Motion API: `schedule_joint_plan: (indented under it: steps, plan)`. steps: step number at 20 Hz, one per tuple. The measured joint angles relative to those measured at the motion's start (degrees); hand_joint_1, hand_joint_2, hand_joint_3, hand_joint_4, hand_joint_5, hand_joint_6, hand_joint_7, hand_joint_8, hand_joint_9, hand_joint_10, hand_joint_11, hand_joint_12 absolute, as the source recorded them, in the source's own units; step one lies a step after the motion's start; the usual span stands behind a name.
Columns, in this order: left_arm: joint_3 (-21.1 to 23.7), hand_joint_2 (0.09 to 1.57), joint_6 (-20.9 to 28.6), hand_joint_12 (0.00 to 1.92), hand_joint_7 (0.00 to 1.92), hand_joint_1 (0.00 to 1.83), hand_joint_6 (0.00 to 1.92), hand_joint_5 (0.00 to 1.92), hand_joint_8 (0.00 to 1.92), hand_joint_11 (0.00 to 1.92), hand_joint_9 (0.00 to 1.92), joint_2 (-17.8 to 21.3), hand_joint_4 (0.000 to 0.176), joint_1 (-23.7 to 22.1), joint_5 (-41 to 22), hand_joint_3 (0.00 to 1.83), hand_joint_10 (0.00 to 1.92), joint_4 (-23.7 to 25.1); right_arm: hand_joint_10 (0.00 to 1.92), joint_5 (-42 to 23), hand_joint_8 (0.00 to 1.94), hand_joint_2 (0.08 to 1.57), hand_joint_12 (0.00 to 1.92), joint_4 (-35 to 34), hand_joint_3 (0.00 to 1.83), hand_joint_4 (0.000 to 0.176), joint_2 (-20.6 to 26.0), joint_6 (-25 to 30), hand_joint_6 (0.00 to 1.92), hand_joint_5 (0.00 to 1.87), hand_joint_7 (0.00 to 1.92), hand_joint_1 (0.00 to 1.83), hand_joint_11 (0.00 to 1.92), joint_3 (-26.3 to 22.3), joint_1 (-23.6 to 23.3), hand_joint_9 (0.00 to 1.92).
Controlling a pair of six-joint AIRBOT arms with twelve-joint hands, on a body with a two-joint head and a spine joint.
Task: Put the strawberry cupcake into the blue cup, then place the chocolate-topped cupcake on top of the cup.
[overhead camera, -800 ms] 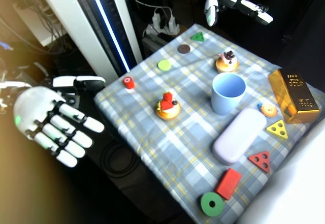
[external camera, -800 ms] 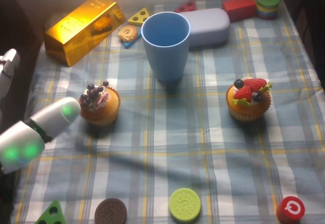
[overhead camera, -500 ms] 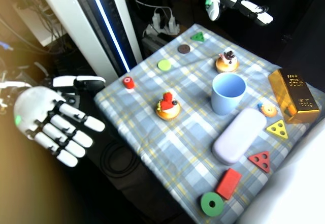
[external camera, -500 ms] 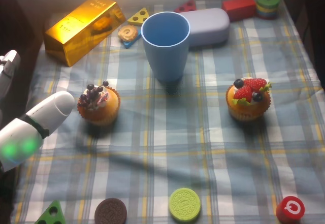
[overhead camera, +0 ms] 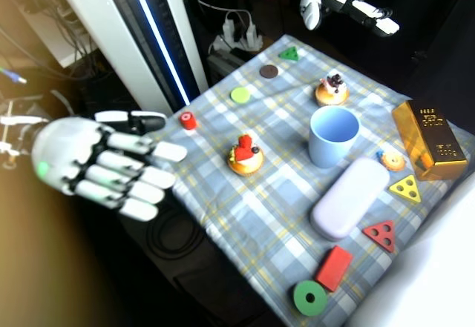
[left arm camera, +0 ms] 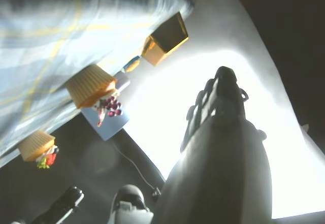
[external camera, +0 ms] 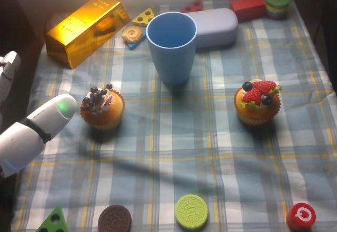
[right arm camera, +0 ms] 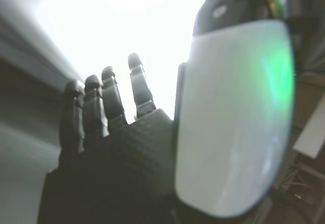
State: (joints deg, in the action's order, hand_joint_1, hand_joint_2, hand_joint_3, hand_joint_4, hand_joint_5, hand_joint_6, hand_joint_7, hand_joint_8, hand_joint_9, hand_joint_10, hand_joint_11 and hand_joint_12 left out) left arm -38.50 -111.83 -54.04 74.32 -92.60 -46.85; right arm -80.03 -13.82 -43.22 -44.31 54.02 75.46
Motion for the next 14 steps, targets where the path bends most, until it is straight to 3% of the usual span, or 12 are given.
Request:
schedule_joint_plan:
  steps: [1,2,3,4,5,6,7,8,10,11,13,14]
  plan:
    - [0.0,0.86,-0.07,0.0,0.05,0.0,0.0,0.05,0.0,0.0,0.0,0.0,0.036,0.0,0.0,0.0,0.0,-0.07,0.01,5.2,0.01,0.81,0.06,3.28,0.02,0.035,0.0,0.74,0.02,0.19,0.26,0.62,0.08,1.64,-4.9,0.2]
    - [0.0,0.86,-0.2,0.0,0.05,0.0,0.0,0.05,0.0,0.0,0.0,0.0,0.036,0.0,0.0,0.0,0.0,-0.09,0.01,6.51,0.01,0.81,0.06,4.33,0.02,0.035,0.0,0.76,0.02,0.19,0.26,0.62,0.08,1.97,-6.05,0.2]
    - [0.0,0.84,-0.46,0.0,0.05,0.0,0.0,0.06,0.0,0.0,0.0,0.0,0.066,0.0,0.0,0.0,0.0,-0.17,0.01,10.36,0.01,0.83,0.06,7.61,0.02,0.038,0.0,0.85,0.01,0.2,0.28,0.69,0.07,2.78,-9.31,0.19]
    - [0.0,0.83,-0.61,0.0,0.04,0.0,0.0,0.04,0.0,0.0,0.0,0.0,0.072,0.0,0.02,0.0,0.0,-0.15,0.01,13.86,0.02,0.83,0.06,10.86,0.01,0.055,-0.02,1.16,0.01,0.21,0.3,0.71,0.08,3.39,-12.28,0.2]
    - [0.0,0.84,-0.63,0.0,0.04,0.0,0.0,0.04,0.0,0.0,0.0,0.07,0.06,-0.07,0.09,0.0,0.0,-0.13,0.01,16.61,0.01,0.81,0.06,14.23,0.0,0.058,-0.07,2.89,0.01,0.21,0.3,0.71,0.09,4.24,-14.6,0.2]
    - [0.13,0.84,-0.66,0.0,0.04,0.0,0.0,0.05,0.0,0.0,0.0,0.35,0.051,-0.04,0.26,0.0,0.0,-0.11,0.0,18.47,0.01,0.79,0.06,17.44,0.0,0.049,-0.57,5.53,0.01,0.21,0.3,0.72,0.08,5.51,-16.61,0.19]
    - [0.42,0.85,-0.68,0.0,0.05,0.0,0.0,0.05,0.01,0.0,0.0,0.92,0.043,-0.04,0.15,0.0,0.0,-0.35,0.0,21.09,0.01,0.77,0.04,21.7,0.0,0.055,-2.23,11.21,0.01,0.24,0.34,0.7,0.03,8.44,-19.74,0.18]
    - [0.42,0.84,-0.68,0.0,0.05,0.0,0.0,0.03,0.0,0.0,0.0,1.09,0.045,-0.04,0.0,0.0,0.0,-0.26,0.0,22.67,0.01,0.76,0.01,23.52,0.0,0.049,-3.39,14.88,0.01,0.25,0.35,0.7,0.01,10.25,-21.4,0.17]
    - [0.42,0.86,-0.68,0.0,0.06,0.0,0.01,0.05,0.01,0.0,0.0,1.09,0.027,-0.04,-0.09,0.0,0.0,-0.48,0.0,28.83,0.01,0.78,0.0,29.05,0.01,0.061,-5.42,17.97,0.01,0.26,0.36,0.72,0.0,12.83,-26.95,0.17]
    - [0.42,0.86,-0.68,0.0,0.05,0.0,0.0,0.04,0.0,0.0,0.0,1.09,0.033,-0.04,0.0,0.0,0.0,-0.48,0.0,29.88,0.0,0.78,0.0,30.82,0.01,0.076,-5.77,18.34,0.01,0.26,0.35,0.71,0.0,13.05,-28.37,0.17]
    - [0.42,0.84,-0.68,0.0,0.05,0.0,0.0,0.04,0.0,0.0,0.0,1.09,0.04,-0.04,0.02,0.0,0.0,0.07,0.01,31.28,0.01,0.81,0.02,35.82,0.01,0.062,-7.04,21.16,0.01,0.28,0.36,0.71,0.05,13.88,-31.56,0.21]
    - [0.42,0.86,-0.68,0.0,0.07,0.0,0.01,0.05,0.01,0.0,0.0,1.09,0.022,-0.04,0.02,0.0,0.0,0.07,0.01,32.02,0.0,0.82,0.02,38.4,0.02,0.042,-7.93,23.58,0.01,0.27,0.34,0.71,0.04,14.86,-32.68,0.2]
